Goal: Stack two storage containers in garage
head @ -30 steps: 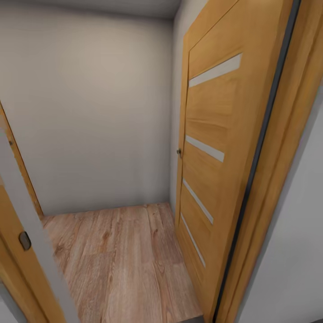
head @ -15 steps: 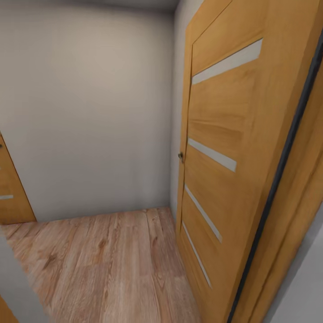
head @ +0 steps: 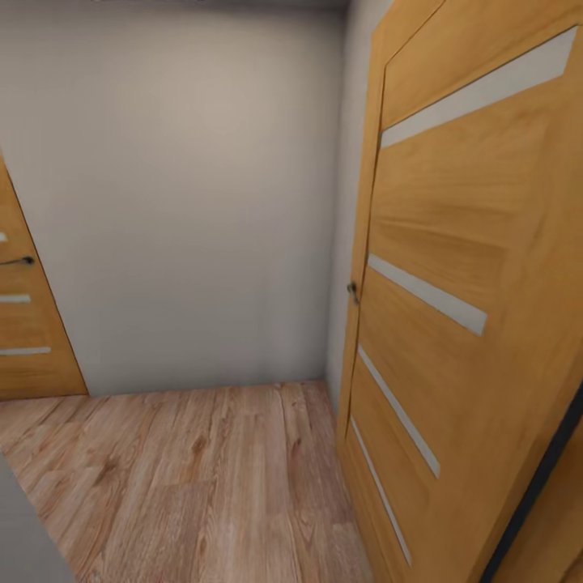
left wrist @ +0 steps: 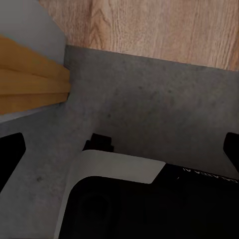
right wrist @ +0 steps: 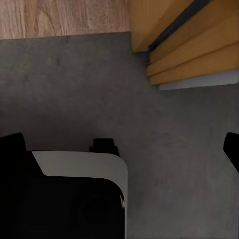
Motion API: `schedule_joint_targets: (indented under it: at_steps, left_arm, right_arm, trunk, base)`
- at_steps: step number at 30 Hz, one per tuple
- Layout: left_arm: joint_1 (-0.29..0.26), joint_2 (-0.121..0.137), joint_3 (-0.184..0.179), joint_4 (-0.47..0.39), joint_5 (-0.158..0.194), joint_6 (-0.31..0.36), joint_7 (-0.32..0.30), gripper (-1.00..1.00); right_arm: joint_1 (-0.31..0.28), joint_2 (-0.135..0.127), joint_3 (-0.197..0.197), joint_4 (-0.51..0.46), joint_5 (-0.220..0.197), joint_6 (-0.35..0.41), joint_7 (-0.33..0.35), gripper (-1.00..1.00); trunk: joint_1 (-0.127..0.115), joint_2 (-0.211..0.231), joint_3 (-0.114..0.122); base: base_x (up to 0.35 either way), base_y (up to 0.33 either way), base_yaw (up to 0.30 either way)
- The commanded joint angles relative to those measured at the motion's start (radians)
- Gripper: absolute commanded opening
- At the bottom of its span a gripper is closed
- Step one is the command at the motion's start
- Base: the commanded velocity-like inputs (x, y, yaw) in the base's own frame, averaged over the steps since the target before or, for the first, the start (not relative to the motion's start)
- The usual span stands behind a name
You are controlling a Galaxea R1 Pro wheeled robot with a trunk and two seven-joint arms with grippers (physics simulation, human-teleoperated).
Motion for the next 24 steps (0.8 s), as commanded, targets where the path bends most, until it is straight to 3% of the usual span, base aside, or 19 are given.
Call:
schedule_joint_targets:
  at_steps: [1,16,24]
  left_arm:
    - [-0.001,0.0,0.008,0.001,0.001,-0.004,0.001,1.0]
    - [-0.001,-0.006,0.017,0.001,0.011,-0.008,0.002,1.0]
    - [-0.001,-0.006,0.017,0.001,0.01,-0.007,0.002,1.0]
  right_arm:
    - [-0.001,0.0,0.008,0.003,-0.005,-0.006,-0.002,1.0]
    - [-0.001,0.0,0.008,0.003,-0.005,-0.004,-0.002,1.0]
    - [-0.001,0.0,0.008,0.003,-0.004,-0.004,-0.002,1.0]
  trunk:
    - [0.0,-0.001,-0.001]
    - [0.0,-0.001,-0.001]
    - [0.0,-0.001,-0.001]
  base:
    - [0.032,0.0,0.266]
    - [0.002,-0.002,0.03]
    - [0.0,-0.213,0.0]
